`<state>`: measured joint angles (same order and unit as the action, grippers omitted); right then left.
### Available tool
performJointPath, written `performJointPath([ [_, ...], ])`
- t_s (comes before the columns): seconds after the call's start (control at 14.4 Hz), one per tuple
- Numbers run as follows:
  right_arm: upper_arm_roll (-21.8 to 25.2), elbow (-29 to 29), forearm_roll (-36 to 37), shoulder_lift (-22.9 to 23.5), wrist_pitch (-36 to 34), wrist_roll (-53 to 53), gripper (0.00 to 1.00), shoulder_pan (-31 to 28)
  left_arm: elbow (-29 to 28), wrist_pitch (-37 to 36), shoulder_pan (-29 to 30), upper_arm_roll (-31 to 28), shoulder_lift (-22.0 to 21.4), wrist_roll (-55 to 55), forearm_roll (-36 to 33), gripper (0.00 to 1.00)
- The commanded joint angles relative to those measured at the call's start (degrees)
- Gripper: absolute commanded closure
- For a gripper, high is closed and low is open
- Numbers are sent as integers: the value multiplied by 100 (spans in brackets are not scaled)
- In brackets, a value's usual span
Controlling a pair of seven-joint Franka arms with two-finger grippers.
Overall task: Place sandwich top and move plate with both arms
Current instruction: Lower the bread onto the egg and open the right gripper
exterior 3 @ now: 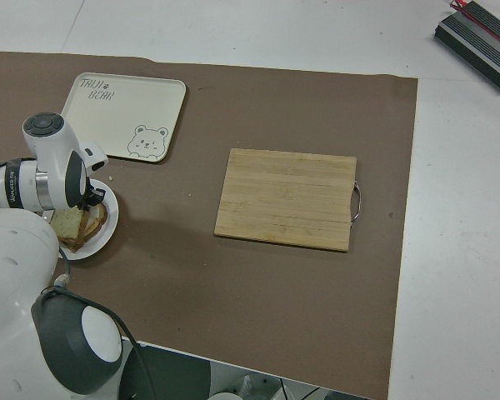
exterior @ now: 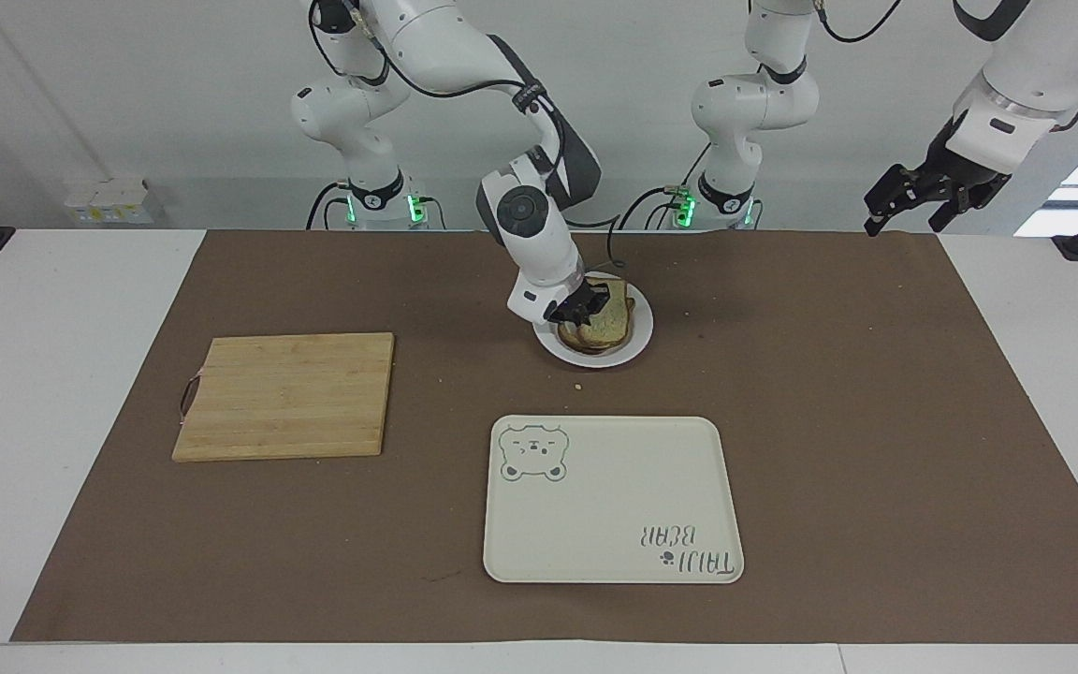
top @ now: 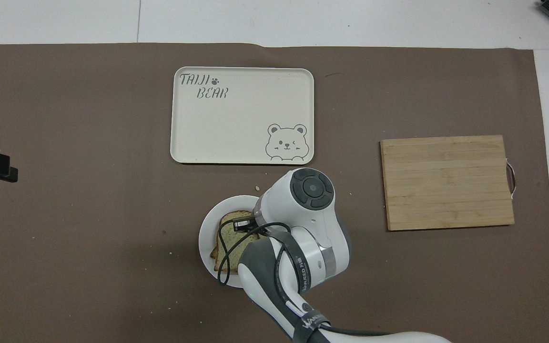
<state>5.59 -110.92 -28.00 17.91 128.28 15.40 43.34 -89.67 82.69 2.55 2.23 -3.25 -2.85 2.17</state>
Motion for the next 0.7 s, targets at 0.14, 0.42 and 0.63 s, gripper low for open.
performJointPath([
  [0.14, 21, 184, -4, 89, 162, -36, 0, -36, -77, -25, 71, 58, -70, -49, -77, 0],
  [0.42, 82, 317, 450, -41, 144, -63, 0, -413, -77, -25, 71, 58, -70, -49, -77, 0],
  [0.63, 108, 317, 1277, -357, 66, -63, 0, -668, -77, -25, 71, 58, -70, -49, -77, 0],
])
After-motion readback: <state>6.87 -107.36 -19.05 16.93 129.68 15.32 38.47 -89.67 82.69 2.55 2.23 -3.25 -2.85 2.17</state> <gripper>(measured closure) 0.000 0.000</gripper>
